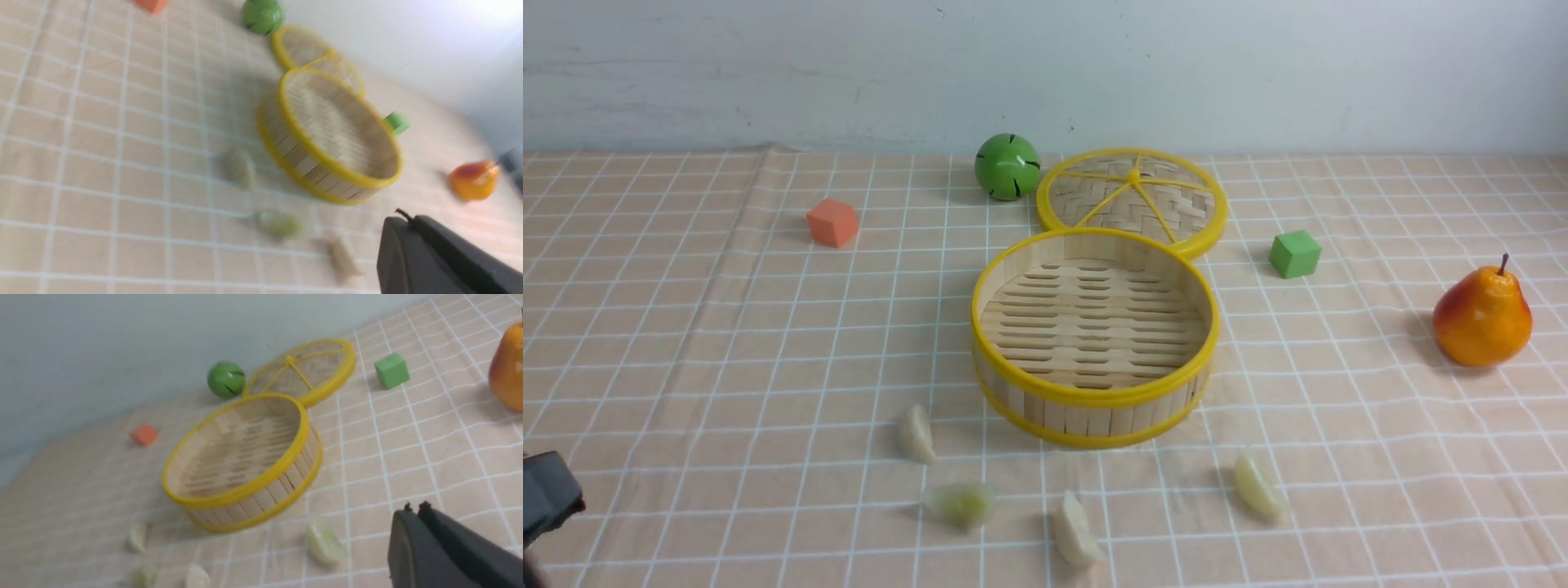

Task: Put the dumplings into the steamer on the table with the brown tablecloth.
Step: 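Reach for and grasp a dumpling on the table with the left gripper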

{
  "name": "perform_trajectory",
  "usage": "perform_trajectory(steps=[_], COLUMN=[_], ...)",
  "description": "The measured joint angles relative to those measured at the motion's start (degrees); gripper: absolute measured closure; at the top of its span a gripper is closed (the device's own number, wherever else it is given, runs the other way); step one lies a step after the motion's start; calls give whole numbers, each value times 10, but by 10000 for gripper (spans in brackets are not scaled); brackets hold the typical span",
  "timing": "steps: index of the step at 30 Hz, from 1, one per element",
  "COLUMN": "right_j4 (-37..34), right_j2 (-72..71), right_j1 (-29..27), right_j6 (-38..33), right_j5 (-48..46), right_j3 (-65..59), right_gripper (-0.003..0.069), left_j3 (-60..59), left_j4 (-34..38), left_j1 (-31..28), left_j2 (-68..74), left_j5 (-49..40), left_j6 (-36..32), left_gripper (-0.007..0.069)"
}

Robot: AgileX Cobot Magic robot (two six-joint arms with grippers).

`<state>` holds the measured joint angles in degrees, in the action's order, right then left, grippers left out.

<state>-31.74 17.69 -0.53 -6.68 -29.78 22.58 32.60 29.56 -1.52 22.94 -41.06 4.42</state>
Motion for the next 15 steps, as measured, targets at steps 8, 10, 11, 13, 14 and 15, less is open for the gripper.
perform_trajectory(steps=[8,10,11,13,14,15], right_j4=[87,95,105,120,122,132], right_j2=[280,332,368,405,408,430], right_j1=[64,125,164,220,226,272], right_j6=[-74,-85,-89,-90,-90,-85], right_j5=[-214,-248,-272,-298,-300,-312], right_j3=[197,222,235,248,249,257], right_gripper=[678,678,677,677,677,676], left_j3=[137,158,171,193,193,215], left_j4=[-173,-189,-200,-224,-224,-253], left_j1=[33,71,104,145,150,183], left_j2=[239,285,319,362,367,406], left_j5=[-153,-155,-155,-156,-156,-156], left_j6=[-4,-1,3,22,22,45], left_gripper=[638,638,638,637,636,617])
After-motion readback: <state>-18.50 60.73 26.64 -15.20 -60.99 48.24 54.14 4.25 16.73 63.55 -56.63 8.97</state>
